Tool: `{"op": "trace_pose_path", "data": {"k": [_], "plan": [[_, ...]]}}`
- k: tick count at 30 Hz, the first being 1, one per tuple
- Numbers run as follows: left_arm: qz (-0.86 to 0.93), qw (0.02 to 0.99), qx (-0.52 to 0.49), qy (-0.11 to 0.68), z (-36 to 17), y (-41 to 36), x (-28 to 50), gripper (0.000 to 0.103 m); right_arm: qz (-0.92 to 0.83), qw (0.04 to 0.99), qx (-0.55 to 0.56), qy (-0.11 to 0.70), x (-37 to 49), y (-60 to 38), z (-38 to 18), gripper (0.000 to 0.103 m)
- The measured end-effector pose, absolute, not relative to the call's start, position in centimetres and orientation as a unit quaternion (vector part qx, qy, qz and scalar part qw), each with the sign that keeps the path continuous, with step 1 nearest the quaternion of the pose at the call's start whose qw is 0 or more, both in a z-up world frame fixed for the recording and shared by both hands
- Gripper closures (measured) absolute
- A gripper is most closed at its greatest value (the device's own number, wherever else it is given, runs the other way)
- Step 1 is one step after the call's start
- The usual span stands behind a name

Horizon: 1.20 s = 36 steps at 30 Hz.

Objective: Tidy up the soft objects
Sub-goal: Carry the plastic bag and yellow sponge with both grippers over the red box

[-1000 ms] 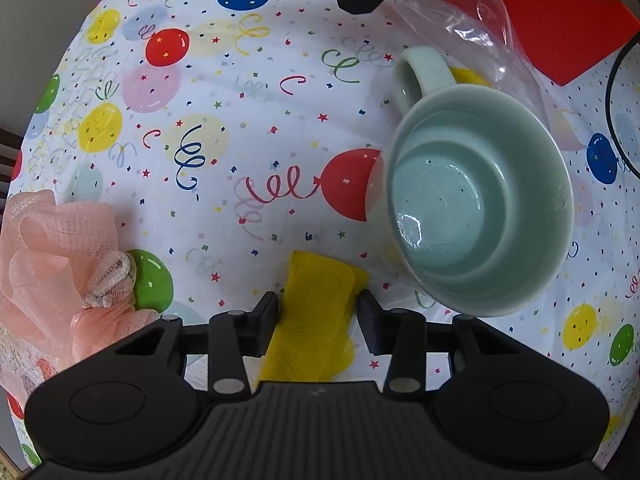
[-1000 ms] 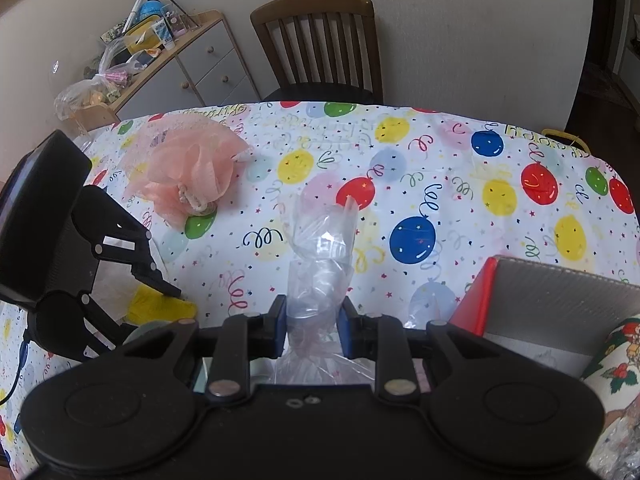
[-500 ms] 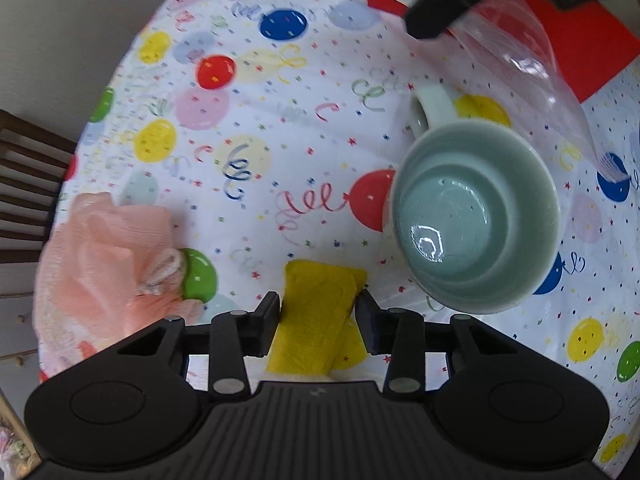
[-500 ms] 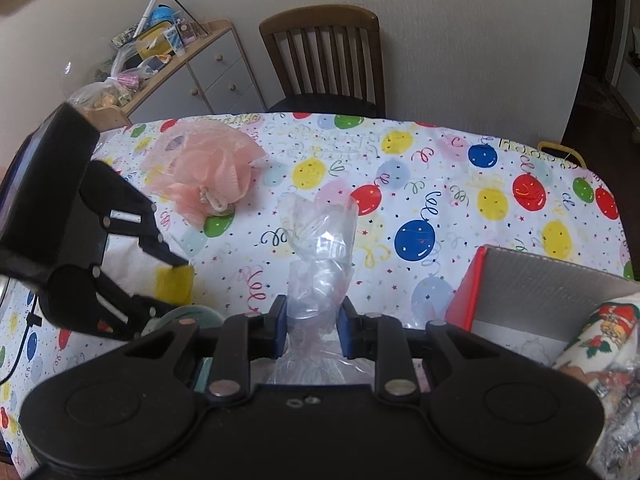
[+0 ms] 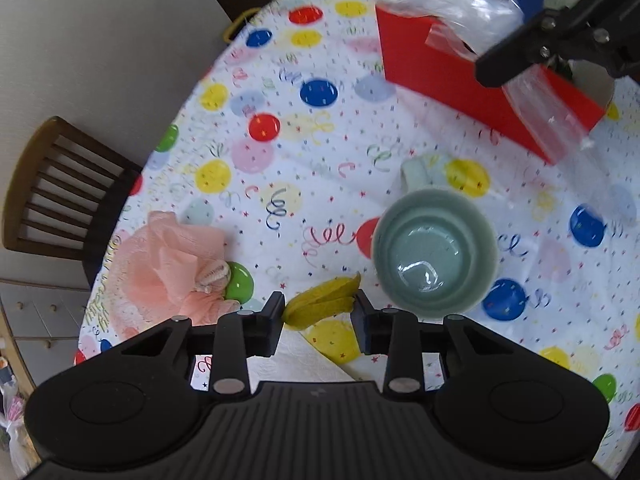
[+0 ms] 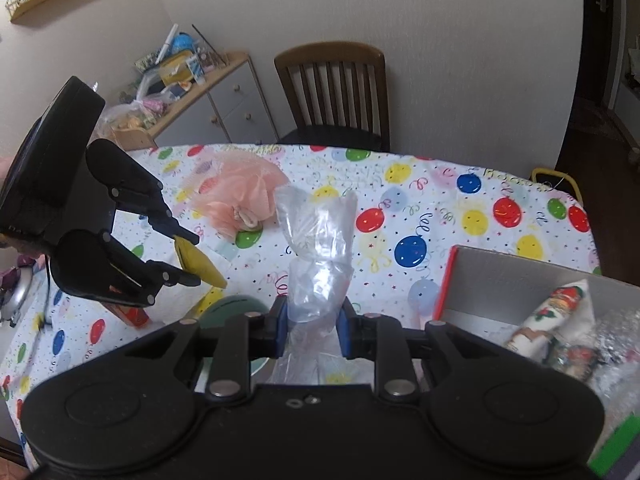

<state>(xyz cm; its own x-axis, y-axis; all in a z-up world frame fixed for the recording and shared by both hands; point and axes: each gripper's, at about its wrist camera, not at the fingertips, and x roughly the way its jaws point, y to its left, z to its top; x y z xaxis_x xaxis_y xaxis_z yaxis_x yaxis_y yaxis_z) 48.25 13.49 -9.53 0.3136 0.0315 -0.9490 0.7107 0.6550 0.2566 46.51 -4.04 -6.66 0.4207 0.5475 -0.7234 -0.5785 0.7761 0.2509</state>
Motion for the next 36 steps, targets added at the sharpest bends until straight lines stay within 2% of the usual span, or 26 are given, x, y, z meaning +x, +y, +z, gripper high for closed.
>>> {"op": "trace_pose_path", "data": {"k": [9, 20, 36], "plan": [[-0.216, 0.766, 0.325, 0.511, -5.5, 11.1, 45.8, 0.069, 0.332, 0.849, -0.005, 0.410, 44.6, -9.2, -4.5, 0.081], [-0.216, 0.805, 0.293, 0.468, -1.8, 4.1, 43.5, 0.069, 0.318, 0.861, 0.031, 0.397, 43.7, -17.5, -1.4, 0.081], [-0.219, 0.846, 0.188, 0.448, -2.5, -6.8, 43.5, 0.069, 0.262, 0.883, 0.026, 0.388, 45.4, -27.1, -0.5, 0.081]]}}
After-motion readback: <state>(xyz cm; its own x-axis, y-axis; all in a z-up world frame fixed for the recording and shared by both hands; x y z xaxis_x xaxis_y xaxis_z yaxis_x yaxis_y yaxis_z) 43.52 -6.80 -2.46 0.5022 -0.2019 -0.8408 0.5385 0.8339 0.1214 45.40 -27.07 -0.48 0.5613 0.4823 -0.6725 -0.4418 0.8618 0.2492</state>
